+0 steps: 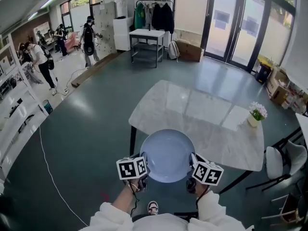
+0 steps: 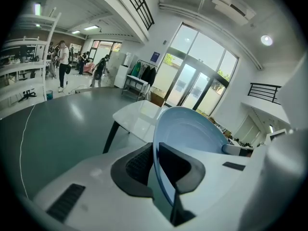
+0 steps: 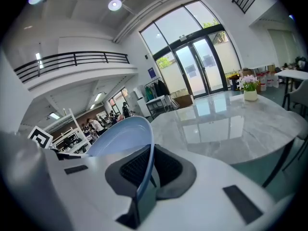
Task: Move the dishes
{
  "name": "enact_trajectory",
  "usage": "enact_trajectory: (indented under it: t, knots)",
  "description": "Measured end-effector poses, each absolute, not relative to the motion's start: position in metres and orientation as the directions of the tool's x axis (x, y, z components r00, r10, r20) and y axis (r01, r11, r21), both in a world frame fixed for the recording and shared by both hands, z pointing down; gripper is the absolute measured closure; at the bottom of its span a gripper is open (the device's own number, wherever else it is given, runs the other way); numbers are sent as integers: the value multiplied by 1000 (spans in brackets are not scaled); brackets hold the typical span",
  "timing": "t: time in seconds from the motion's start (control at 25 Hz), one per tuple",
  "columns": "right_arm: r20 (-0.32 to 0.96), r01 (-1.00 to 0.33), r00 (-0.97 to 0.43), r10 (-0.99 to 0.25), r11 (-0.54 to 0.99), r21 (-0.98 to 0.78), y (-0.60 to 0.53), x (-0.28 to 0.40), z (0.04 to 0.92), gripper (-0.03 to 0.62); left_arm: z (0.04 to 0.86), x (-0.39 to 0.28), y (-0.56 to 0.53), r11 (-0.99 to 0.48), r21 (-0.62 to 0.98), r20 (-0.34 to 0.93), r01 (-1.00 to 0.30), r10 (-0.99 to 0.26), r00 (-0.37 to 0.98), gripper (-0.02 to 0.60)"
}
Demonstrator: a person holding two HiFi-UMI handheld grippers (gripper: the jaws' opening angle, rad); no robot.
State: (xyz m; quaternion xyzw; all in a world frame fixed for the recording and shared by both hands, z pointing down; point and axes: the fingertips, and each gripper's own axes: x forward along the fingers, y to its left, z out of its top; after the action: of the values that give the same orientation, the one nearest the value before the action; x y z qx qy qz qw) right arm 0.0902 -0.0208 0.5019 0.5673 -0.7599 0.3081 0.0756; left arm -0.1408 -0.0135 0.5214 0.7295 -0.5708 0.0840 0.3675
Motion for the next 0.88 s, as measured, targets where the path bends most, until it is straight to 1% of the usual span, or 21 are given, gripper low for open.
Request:
enact_trajectory:
  t: [0.24, 0.52, 0.72, 0.88]
  knots:
    - [483, -917, -321, -814, 139, -374, -53, 80, 510, 523, 532, -151, -53, -88, 454, 552, -887, -753, 358, 555]
    - [511, -923, -293, -809, 99, -372, -84, 87, 523, 523, 549, -143, -84, -99, 467, 570, -879, -727, 384, 555]
    - [535, -925, -296, -791, 97, -367, -121, 79, 540, 523, 569, -152, -118, -78, 469, 594, -880, -709, 380, 555]
    - [531, -916, -321, -784, 114, -385, -163, 73, 540, 523, 566, -154, -160, -68, 463, 600, -884, -710, 369, 555]
